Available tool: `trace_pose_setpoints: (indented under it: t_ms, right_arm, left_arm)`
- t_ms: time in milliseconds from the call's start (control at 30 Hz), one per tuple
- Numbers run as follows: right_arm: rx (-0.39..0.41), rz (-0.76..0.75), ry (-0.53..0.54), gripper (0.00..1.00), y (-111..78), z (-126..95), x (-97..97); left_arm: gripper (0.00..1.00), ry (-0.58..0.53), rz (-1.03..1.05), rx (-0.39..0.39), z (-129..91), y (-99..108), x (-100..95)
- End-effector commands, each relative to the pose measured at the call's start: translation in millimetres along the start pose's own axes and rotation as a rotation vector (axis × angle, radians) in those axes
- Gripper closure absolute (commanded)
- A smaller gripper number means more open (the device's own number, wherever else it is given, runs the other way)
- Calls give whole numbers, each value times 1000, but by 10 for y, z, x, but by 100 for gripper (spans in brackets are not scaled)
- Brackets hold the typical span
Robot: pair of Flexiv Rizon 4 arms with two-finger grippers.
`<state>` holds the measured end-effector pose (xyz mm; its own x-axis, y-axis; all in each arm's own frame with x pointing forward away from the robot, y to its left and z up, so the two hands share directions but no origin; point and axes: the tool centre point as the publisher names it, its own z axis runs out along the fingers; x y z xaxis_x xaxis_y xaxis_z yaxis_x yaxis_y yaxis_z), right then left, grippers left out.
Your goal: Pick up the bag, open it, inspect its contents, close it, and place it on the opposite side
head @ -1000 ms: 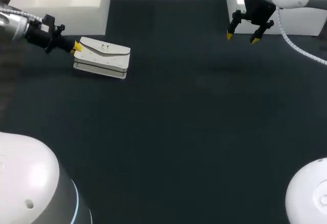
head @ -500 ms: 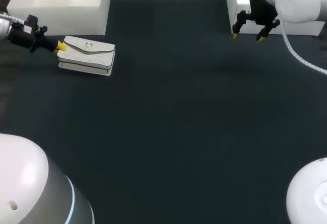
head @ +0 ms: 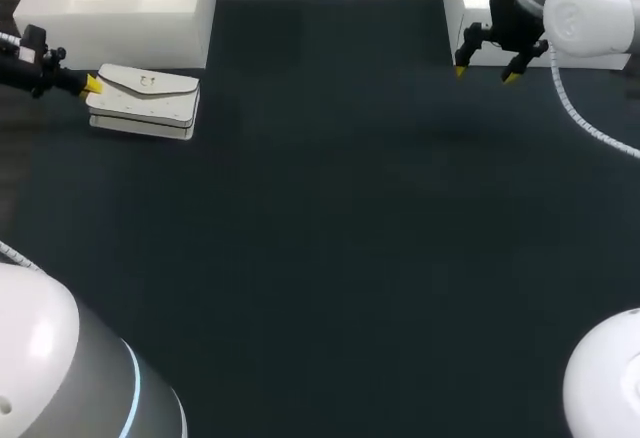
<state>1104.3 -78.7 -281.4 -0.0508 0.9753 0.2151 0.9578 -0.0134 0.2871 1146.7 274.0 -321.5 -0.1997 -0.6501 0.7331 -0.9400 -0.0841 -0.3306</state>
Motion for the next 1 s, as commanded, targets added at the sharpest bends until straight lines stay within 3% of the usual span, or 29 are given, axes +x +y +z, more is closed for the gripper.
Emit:
trace_pose_setpoints:
  t_ms: [33, 200, 300, 767, 1000]
  right_arm:
    - [-2, 1, -4, 0, -10, -2, 11]
    - [135, 3, -68, 0, -24, -74, 92]
    - [173, 1, -96, 0, -38, -139, 90]
    - [287, 28, -154, 0, -31, -243, 18]
    - [287, 28, -154, 0, -31, -243, 18]
  left_arm:
    - [100, 89, 2, -84, -100, -106, -116]
    - [100, 67, 1, -86, -168, -122, -184]
    - [100, 60, -1, -80, -228, -130, -239]
    - [100, 61, -24, -63, -496, -180, -555]
    - [100, 77, -36, -91, -502, -277, -654]
